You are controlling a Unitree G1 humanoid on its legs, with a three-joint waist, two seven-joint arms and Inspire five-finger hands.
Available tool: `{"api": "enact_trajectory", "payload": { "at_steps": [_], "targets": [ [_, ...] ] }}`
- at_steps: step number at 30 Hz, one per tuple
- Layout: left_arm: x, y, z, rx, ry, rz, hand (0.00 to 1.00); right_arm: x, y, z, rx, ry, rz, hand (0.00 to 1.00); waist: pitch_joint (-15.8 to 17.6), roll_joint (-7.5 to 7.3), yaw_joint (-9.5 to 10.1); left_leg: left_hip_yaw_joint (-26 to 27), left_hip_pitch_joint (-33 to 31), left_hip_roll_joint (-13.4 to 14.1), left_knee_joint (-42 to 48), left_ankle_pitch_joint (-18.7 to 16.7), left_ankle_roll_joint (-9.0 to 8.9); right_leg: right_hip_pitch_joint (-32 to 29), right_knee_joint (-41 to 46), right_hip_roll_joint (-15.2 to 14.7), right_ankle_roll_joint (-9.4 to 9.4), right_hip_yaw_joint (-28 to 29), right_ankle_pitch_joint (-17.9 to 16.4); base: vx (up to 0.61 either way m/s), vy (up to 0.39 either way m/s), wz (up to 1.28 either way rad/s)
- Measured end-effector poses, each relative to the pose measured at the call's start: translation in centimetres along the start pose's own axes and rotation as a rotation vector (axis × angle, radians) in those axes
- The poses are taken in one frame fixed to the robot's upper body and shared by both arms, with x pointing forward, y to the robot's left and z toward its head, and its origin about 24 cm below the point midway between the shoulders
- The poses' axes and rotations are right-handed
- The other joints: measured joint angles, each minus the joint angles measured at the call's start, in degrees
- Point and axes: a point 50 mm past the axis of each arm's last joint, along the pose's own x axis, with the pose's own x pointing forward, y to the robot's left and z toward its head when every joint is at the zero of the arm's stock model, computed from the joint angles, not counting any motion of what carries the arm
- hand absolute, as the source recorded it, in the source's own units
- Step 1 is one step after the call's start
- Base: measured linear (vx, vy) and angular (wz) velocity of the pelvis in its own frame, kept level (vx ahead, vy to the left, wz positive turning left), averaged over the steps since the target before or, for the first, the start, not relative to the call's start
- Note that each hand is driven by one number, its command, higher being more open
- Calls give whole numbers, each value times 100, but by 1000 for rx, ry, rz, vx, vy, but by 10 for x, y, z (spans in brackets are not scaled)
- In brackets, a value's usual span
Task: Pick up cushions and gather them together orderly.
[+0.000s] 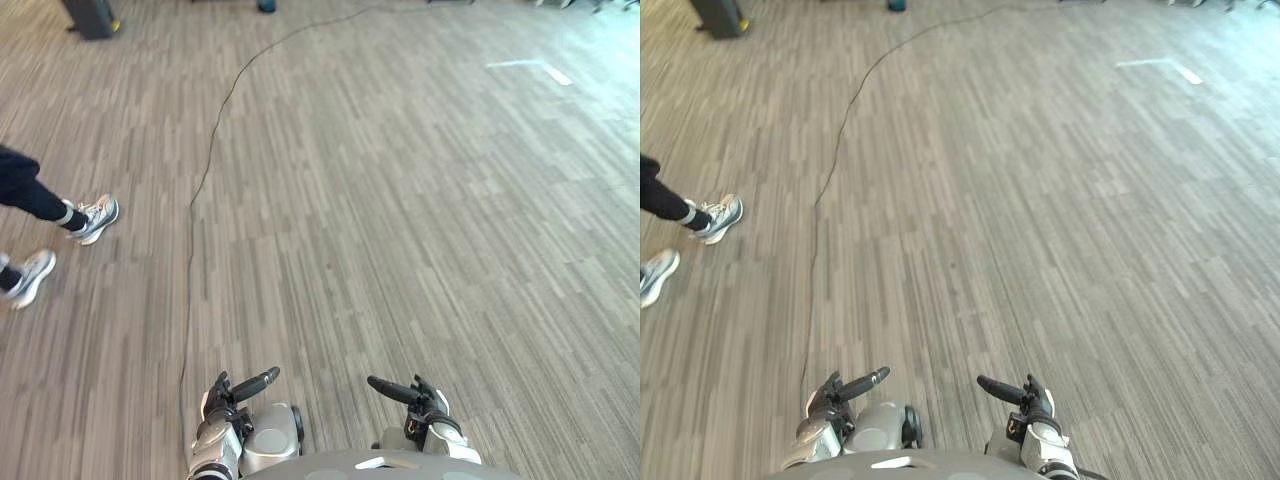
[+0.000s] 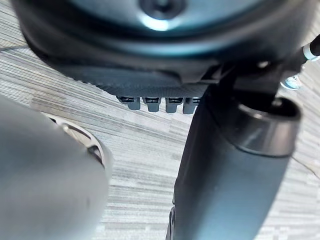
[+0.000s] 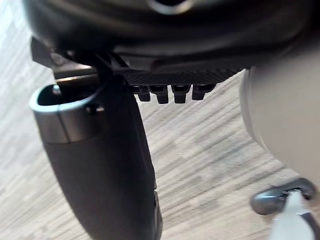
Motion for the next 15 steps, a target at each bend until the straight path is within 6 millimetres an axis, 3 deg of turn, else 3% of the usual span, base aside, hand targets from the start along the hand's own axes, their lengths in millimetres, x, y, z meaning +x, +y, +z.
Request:
{"api": "enact_trajectory", "payload": {
  "at_steps": [2, 3, 4, 5, 6, 7, 8, 9, 10, 11, 12, 14, 15],
  "targets": [
    [-1, 3, -6, 20, 22, 6, 100, 0, 1, 9, 5, -44, 5, 100, 7, 4, -95, 230, 572, 91, -321, -160, -245, -542, -1063, 120, -15, -690, -46, 381, -58, -39],
    [-1, 3, -6, 23, 24, 6, 100, 0, 1, 9, 6, -45, 5, 100, 6, 5, -97, 238, 588, 93, -334, -166, -253, -556, -1117, 124, -17, -713, -42, 368, -56, -32],
    [-1, 4, -10, 56, 40, 5, 100, 1, 1, 12, 5, -55, 5, 100, 2, 31, -134, 400, 875, 137, -600, -147, -421, -734, -2040, 243, -54, -1069, 12, 577, -87, -35],
    [-1, 4, -13, 79, 52, 4, 100, 1, 1, 13, 6, -57, 7, 100, -1, 58, -185, 529, 1239, 125, -987, -116, -622, -780, -3012, 427, -253, -1330, 382, 619, -99, -34],
    [-1, 4, -13, 80, 53, 4, 100, 1, 1, 13, 7, -58, 7, 100, 2, 63, -188, 531, 1257, 124, -1012, -117, -625, -782, -3042, 438, -301, -1335, 445, 818, -129, -12],
    [-2, 2, -17, 94, 70, -2, 100, 1, 0, 13, 9, -58, 3, 100, -43, 107, -232, 515, 1542, 157, -1217, -68, -715, -637, -3153, 563, -959, -1346, 1007, 589, -101, -1],
    [-3, -5, -22, 106, 88, -22, 100, 2, -2, 12, 12, -53, -7, 100, -89, 302, -229, 453, 1620, 328, -1226, 114, -876, -593, -3033, 694, -1086, -1422, 793, 864, -208, 6],
    [-3, -9, -20, 115, 81, -42, 100, 2, -5, 12, 28, -48, -20, 100, -87, 335, -246, 283, 1605, 339, -1041, 364, -837, -533, -2899, 691, -1085, -1441, 577, 814, -257, 5],
    [-3, -15, -19, 113, 76, -56, 100, 3, -9, 9, 36, -24, -36, 100, -69, 477, -310, -342, 1099, 650, 470, 953, -722, -13, -3205, 895, -1067, -1446, 398, 782, -270, 6],
    [-3, -16, -19, 110, 74, -56, 100, 3, -10, 9, 32, -22, -37, 100, -75, 503, -312, -470, 945, 716, 827, 1112, -686, 102, -3309, 954, -1065, -1433, 391, 589, -212, -21],
    [-4, -15, -18, 103, 64, -53, 100, 3, -10, 8, 26, -14, -37, 100, -66, 586, -281, -845, 414, 900, 2159, 1423, -609, 509, -3678, 1170, -1062, -1317, 384, 540, -159, -48],
    [-4, -16, -17, 95, 52, -54, 100, 3, -9, 4, 22, 5, -36, 100, -33, 615, -222, -1038, -121, 1025, 3346, 1381, -639, 991, -4057, 1391, -1071, -1085, 379, 499, -97, -74],
    [-3, -12, -11, 96, 32, -44, 100, 2, -3, -1, 0, 30, -17, 100, 0, 532, -189, -1051, -677, 1061, 3884, 1254, -675, 1504, -4502, 1496, -1076, -778, 364, 353, -23, -78]
  ]
}}
